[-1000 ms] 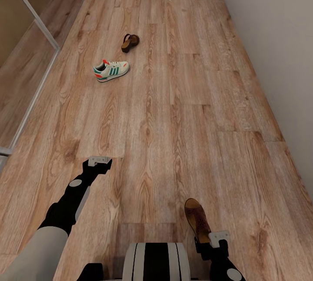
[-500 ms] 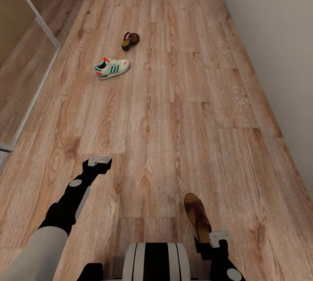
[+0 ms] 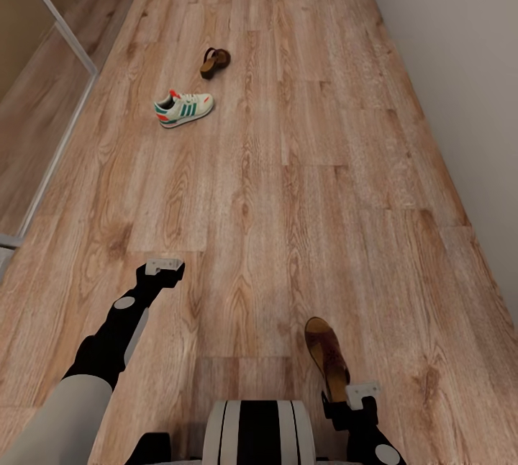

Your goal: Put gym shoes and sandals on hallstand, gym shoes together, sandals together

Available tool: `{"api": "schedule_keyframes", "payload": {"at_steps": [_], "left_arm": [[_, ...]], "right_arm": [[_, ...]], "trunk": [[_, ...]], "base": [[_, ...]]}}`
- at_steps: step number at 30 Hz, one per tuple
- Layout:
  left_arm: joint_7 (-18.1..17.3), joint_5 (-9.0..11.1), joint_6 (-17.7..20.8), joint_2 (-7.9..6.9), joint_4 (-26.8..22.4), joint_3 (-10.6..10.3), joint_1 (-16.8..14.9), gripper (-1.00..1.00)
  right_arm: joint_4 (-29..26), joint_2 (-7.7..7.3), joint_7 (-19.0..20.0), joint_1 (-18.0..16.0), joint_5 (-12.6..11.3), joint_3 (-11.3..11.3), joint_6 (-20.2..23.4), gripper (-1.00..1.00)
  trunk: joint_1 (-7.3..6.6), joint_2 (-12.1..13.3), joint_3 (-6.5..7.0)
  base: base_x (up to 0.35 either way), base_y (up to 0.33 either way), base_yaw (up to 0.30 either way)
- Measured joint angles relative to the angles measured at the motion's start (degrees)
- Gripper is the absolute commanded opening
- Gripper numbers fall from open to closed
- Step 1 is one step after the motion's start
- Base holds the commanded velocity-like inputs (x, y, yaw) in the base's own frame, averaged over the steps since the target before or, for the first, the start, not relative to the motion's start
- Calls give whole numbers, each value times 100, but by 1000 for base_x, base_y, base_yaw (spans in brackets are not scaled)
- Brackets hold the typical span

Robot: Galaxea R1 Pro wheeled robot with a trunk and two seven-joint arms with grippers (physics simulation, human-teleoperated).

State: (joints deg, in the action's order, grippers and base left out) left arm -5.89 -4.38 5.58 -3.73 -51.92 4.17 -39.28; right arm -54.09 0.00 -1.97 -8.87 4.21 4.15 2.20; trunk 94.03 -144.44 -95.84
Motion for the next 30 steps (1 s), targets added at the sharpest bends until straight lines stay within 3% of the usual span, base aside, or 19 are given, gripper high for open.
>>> {"api": "schedule_keyframes", "payload": {"at_steps": [11, 24, 30], "left_arm": [[-2, 6, 2, 0, -1, -20, 0, 100], [-2, 3, 2, 0, 0, -42, 0, 100], [-2, 3, 2, 0, 0, -46, 0, 100]], "right_arm": [[-6, -2, 1, 0, 0, 0, -11, 100], [-8, -2, -2, 0, 0, 0, -13, 100], [-8, -3, -2, 1, 0, 0, -13, 100]], "trunk": [[28, -15, -341], [28, -15, -367], [44, -23, -500]], "base": [[0, 0, 0], [0, 0, 0], [0, 0, 0]]}}
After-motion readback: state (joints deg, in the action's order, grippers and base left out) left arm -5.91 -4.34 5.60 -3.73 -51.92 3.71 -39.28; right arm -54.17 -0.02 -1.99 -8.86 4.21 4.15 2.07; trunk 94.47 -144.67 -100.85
